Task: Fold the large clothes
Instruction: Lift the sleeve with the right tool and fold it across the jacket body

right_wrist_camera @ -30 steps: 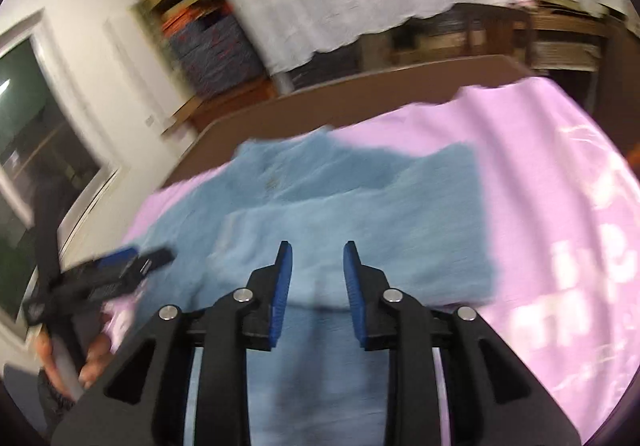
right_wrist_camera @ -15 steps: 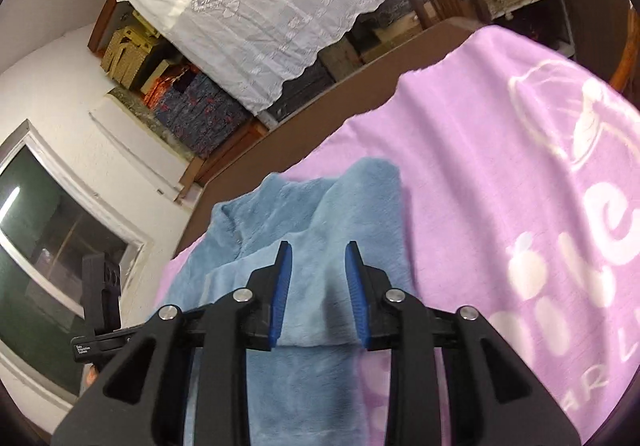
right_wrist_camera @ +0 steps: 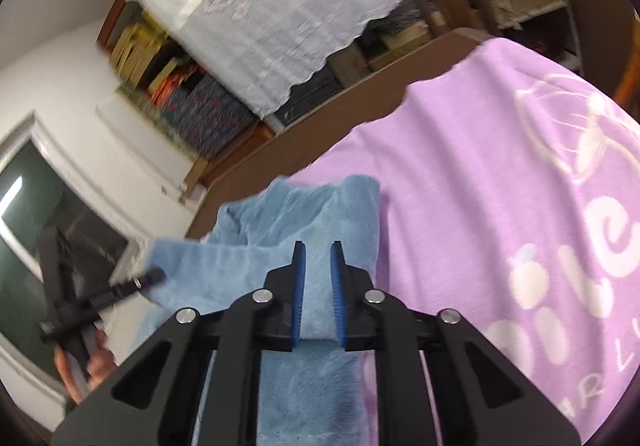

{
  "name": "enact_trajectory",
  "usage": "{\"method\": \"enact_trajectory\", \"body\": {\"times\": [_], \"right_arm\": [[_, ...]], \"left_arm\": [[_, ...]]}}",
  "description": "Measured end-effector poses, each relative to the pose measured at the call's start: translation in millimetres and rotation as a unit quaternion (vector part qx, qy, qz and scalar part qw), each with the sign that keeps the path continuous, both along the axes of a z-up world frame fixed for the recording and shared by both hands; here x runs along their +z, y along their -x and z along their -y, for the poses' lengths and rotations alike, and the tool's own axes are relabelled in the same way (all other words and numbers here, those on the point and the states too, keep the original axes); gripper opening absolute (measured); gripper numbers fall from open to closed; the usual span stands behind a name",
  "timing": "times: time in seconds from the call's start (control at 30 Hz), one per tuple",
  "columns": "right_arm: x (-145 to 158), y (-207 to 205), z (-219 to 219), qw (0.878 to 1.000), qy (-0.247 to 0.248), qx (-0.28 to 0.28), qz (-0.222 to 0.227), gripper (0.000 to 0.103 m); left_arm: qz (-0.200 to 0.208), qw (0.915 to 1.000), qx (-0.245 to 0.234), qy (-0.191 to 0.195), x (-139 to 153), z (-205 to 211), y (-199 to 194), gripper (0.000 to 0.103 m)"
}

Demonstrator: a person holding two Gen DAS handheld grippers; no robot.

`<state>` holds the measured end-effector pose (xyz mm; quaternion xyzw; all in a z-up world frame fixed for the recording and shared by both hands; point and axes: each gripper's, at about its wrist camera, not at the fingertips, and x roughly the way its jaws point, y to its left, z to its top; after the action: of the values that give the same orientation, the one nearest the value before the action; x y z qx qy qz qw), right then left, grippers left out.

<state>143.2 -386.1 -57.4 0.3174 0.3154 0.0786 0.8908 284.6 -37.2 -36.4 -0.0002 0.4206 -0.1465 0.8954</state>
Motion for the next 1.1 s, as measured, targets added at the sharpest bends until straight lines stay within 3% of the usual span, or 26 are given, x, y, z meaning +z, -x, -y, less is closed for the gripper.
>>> {"method": "enact_trajectory", "body": {"times": [0.1,0.17,0.27,0.33,0.5,0.67,0.77,0.87,0.93,1.03,1.1], "right_arm": [[-7,-14,-30,0.998,0.043,0.042,-0.018,0.009],[-22,-25,-46,0.993,0.079,0.060,-0.060,0.006],[-44,-34,-51,0.988,0.090,0.061,-0.109,0.000],[-44,-33,-48,0.988,0.081,0.063,-0.112,0.000],[-43,-33,-49,0.988,0.089,0.070,-0.109,0.000],[-13,-23,-45,0.993,0.086,0.051,-0.059,0.003],[0,-34,-48,0.993,0.096,0.049,-0.054,0.003],[1,-51,-52,0.992,0.098,0.051,-0.061,0.004],[-9,-61,-53,0.992,0.089,0.052,-0.072,0.004],[-31,-68,-50,0.989,0.094,0.052,-0.100,0.000],[-44,-71,-43,0.990,0.073,0.060,-0.104,0.000]], "left_arm": [[-0.021,0.9996,0.016,-0.011,-23,-14,-1,0.013],[-0.039,0.9987,0.024,-0.022,-40,-27,-5,0.018],[-0.068,0.9965,0.036,-0.032,-63,-31,-11,0.024],[-0.072,0.9962,0.042,-0.027,-67,-39,-11,0.032],[-0.034,0.9974,0.060,-0.023,-40,-50,4,0.033],[-0.008,0.9993,0.012,-0.033,-17,-18,7,0.045],[-0.011,0.9994,-0.008,-0.033,-24,1,0,0.049],[-0.045,0.9985,-0.004,-0.032,-53,8,-15,0.049],[-0.071,0.9972,0.000,-0.025,-72,6,-25,0.050],[-0.057,0.9980,-0.010,-0.025,-74,5,-23,0.052],[-0.053,0.9982,-0.014,-0.023,-75,5,-21,0.056]]}}
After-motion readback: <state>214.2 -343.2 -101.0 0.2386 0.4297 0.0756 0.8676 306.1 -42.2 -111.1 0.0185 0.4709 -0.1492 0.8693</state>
